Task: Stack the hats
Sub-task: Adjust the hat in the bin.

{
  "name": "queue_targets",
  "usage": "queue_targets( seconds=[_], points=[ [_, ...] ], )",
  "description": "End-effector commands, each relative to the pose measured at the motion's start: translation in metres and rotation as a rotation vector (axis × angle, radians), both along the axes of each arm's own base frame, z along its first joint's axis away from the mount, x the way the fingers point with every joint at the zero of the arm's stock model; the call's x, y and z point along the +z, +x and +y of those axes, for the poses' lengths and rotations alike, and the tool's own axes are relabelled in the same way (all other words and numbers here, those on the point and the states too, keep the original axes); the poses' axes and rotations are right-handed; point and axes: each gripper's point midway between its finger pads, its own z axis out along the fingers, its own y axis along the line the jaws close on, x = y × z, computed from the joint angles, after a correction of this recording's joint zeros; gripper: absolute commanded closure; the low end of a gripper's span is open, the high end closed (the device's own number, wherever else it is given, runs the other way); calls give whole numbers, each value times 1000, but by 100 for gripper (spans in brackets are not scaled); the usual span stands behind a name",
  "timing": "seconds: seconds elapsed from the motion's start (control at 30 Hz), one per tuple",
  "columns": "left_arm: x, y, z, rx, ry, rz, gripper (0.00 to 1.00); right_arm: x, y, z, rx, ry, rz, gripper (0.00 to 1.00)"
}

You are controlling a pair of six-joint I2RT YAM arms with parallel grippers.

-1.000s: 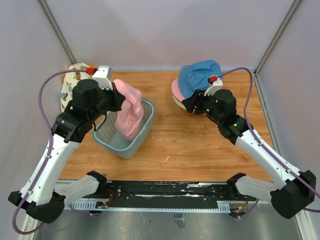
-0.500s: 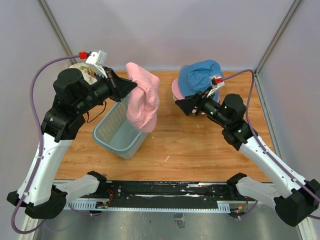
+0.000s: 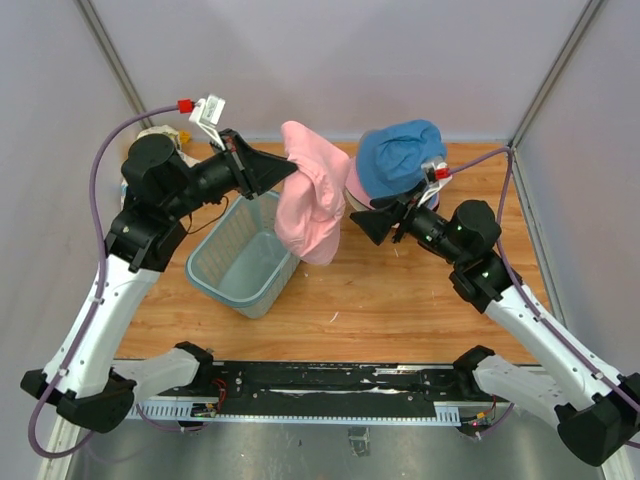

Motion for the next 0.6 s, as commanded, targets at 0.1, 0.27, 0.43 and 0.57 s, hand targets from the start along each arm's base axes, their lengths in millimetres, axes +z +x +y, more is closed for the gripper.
queue_targets(
  seconds=[0.1, 0.27, 0.43, 0.57],
  points=[
    [56, -28, 30, 101, -154, -162, 99, -24, 7, 0, -43, 44, 35, 28],
    [66, -30, 48, 195, -206, -171, 99, -39, 11, 17, 18, 114, 90, 28],
    [66, -27, 60, 264, -241, -165, 100, -42, 7, 38, 136, 216, 129, 29],
    [65, -23, 65, 300, -261, -159, 100, -37, 0, 50, 225, 310, 159, 29]
  ],
)
